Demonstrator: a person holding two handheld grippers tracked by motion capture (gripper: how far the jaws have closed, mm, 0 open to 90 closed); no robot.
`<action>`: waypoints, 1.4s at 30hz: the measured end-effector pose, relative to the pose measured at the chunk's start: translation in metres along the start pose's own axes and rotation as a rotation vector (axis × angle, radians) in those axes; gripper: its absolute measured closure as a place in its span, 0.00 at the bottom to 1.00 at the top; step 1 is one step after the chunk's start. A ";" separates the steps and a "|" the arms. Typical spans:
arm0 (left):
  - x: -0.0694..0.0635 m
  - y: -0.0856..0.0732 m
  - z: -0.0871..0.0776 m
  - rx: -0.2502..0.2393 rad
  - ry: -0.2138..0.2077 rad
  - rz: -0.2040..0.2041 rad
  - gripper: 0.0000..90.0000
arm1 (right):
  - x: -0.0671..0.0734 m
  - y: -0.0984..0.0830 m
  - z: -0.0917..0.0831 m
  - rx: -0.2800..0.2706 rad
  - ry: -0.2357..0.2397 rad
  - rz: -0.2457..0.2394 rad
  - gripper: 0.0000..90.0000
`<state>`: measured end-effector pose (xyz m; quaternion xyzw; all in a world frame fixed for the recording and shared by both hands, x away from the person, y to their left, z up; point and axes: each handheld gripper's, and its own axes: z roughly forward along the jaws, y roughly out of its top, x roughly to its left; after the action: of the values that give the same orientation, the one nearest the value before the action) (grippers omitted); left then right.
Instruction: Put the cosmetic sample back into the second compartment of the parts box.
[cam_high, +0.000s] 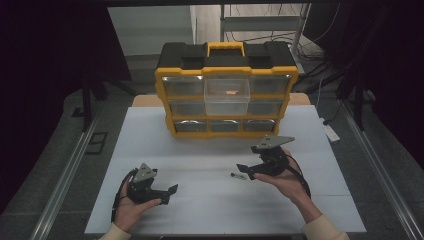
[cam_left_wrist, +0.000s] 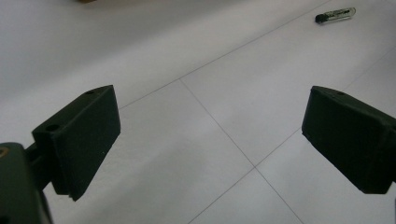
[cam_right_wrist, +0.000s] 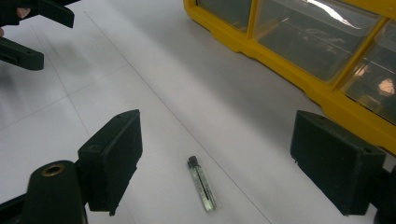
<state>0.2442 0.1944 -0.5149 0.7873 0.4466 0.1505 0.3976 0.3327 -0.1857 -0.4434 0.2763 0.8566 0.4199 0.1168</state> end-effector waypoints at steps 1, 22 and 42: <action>0.000 0.000 0.000 0.000 0.000 0.000 0.06 | 0.000 0.001 0.001 0.003 0.006 -0.003 0.19; 0.000 0.000 0.002 0.009 -0.007 0.002 0.06 | -0.005 -0.003 0.039 0.180 0.034 -0.052 0.20; 0.000 0.000 0.001 0.012 -0.010 0.006 0.06 | -0.004 -0.012 0.067 0.324 0.063 -0.104 0.21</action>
<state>0.2449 0.1937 -0.5160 0.7919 0.4430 0.1451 0.3944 0.3603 -0.1500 -0.4948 0.2337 0.9293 0.2783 0.0654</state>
